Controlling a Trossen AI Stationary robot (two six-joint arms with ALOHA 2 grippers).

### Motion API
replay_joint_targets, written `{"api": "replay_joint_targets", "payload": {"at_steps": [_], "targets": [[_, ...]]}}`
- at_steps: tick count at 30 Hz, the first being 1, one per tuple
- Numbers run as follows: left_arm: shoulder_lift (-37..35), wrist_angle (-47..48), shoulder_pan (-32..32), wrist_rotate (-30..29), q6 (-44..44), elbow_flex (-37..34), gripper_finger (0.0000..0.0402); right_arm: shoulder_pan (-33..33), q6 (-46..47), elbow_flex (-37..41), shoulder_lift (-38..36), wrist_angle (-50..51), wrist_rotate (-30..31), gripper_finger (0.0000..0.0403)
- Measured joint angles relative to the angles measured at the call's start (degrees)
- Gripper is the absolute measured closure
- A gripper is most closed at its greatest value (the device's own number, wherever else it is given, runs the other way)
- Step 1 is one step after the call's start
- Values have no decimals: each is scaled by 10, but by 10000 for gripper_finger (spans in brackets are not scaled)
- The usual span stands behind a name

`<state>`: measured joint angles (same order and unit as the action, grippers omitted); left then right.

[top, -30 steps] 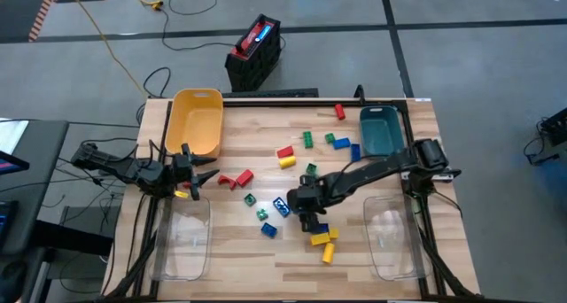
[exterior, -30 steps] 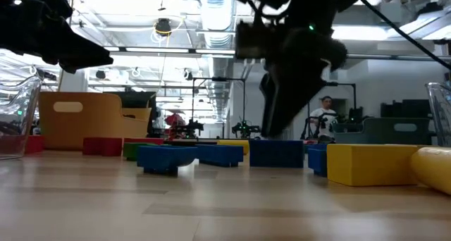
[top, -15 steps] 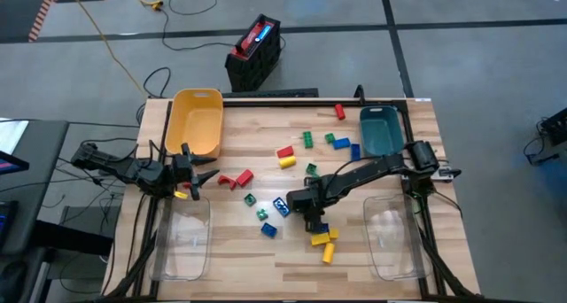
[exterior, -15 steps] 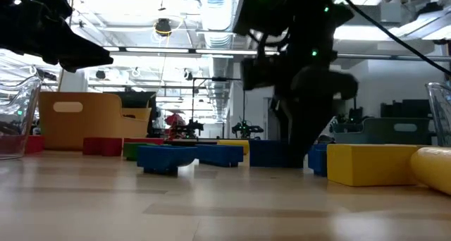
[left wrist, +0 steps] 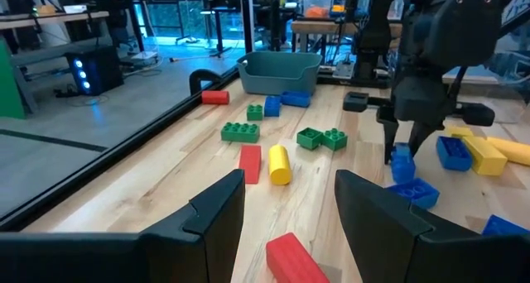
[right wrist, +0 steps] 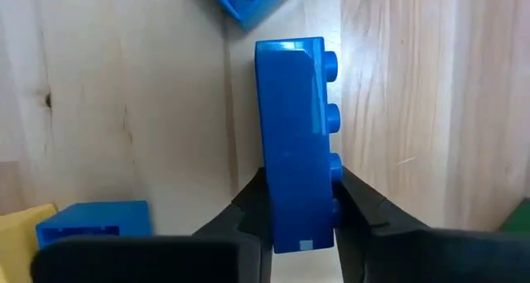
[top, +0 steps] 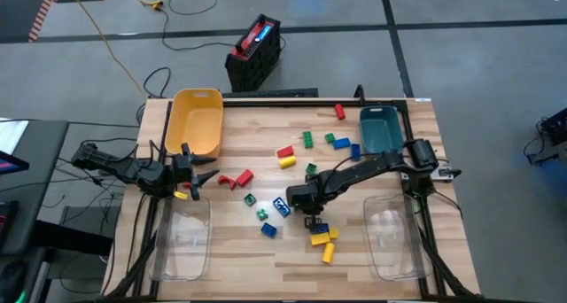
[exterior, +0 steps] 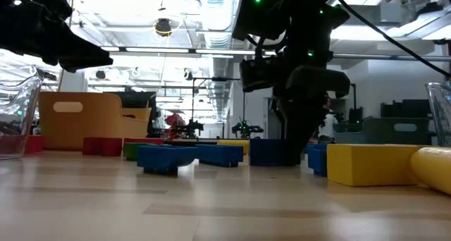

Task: Sort blocks
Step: Put the blue game piece into the blue bin

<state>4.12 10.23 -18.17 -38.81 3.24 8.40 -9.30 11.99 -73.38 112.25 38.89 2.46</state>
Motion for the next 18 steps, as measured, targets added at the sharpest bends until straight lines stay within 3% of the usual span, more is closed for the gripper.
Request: {"api": "replay_joint_targets", "payload": {"at_steps": [11, 18], "targets": [[0, 9, 0, 0, 9, 0, 217, 8, -50, -82, -18, 138, 102, 306], [0, 29, 0, 0, 28, 0, 217, 25, -47, -57, -143, 176, 215, 306]]}}
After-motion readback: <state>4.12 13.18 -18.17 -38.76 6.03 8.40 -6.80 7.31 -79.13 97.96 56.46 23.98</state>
